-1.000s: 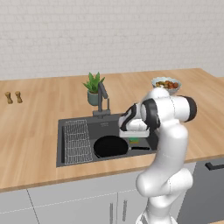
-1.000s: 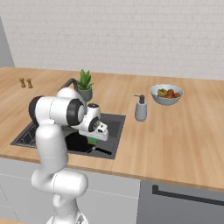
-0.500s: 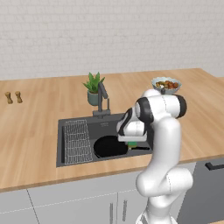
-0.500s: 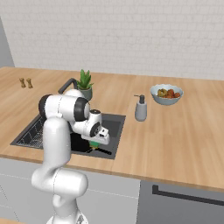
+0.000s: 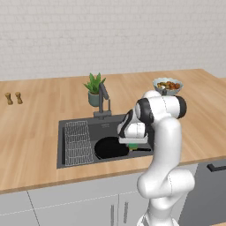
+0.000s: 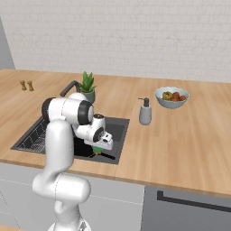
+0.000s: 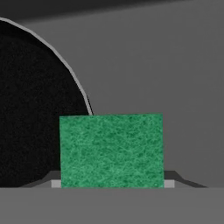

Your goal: Pick the pan and sponge and place them into the sink. Then turn on the water.

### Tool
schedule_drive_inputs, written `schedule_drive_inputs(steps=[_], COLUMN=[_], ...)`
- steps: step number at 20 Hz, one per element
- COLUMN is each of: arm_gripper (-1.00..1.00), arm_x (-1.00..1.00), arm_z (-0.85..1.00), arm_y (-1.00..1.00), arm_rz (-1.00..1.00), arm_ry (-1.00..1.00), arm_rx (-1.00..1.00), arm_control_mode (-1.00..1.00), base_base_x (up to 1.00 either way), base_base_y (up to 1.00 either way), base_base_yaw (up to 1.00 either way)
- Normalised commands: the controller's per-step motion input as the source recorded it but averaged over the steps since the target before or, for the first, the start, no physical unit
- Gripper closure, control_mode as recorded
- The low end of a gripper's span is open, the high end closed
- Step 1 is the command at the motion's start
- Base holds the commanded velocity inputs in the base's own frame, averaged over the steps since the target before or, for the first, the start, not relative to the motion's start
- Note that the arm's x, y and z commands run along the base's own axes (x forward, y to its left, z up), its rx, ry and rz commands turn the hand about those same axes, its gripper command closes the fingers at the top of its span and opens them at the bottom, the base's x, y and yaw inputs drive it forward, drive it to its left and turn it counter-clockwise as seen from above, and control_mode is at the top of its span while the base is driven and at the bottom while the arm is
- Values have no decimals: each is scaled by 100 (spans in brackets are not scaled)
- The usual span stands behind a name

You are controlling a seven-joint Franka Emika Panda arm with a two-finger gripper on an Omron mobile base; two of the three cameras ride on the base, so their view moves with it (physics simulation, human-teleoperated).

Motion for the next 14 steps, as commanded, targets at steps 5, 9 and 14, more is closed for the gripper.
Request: schedule_drive_inputs(steps=[5, 9, 14], arm_gripper=[-100, -100, -100], arm_x=[0, -3, -16], arm_z=[4, 41, 97], arm_y=[0, 0, 0], arm_rz=[0, 0, 0], arm_ry=[0, 0, -7], arm_rx=[0, 0, 6], arm_control_mode=[-100, -100, -100], base_base_x=[0, 0, 0], base_base_y=[0, 0, 0], base_base_yaw=[0, 0, 0])
